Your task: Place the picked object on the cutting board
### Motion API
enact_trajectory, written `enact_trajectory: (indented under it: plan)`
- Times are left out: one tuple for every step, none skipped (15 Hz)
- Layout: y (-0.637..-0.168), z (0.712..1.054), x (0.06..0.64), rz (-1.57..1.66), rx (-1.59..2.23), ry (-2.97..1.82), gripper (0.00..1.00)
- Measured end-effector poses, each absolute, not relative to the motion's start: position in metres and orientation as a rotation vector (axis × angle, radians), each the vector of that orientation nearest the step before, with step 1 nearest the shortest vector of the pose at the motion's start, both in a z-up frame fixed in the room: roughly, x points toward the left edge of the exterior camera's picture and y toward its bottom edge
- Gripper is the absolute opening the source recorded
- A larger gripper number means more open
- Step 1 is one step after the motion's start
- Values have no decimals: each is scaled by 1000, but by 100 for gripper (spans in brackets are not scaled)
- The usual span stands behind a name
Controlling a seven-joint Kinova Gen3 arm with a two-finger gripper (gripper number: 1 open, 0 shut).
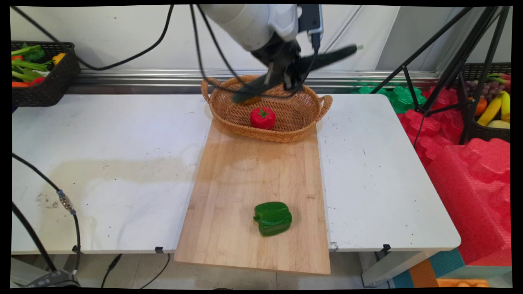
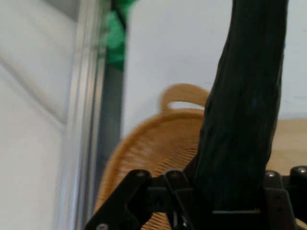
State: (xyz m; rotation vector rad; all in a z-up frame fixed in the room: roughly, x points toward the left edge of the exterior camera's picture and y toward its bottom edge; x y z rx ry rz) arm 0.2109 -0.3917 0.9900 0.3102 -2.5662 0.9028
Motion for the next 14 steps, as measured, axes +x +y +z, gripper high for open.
enact_trajectory:
  plan:
    - [-383, 988, 210, 884, 276, -2586, 0]
    - [-375, 985, 209, 865, 243, -2605, 0]
    - [-366, 982, 209, 844, 203, -2629, 0]
    - [-356, 977, 209, 819, 159, -2656, 0]
    - [-348, 971, 209, 794, 117, -2683, 0]
    - [-342, 966, 209, 777, 89, -2701, 0]
    - [-337, 960, 210, 759, 63, -2719, 0]
    - [-332, 954, 210, 740, 31, -2739, 0]
    - [-328, 946, 211, 718, -3, -2761, 0]
    - [-325, 938, 212, 700, -34, -2779, 0]
    - [-323, 932, 212, 687, -60, -2794, 0]
    - [-323, 924, 213, 674, -87, -2809, 0]
    - [-324, 917, 214, 659, -112, -2824, 0]
    - [-325, 910, 214, 645, -136, -2834, 0]
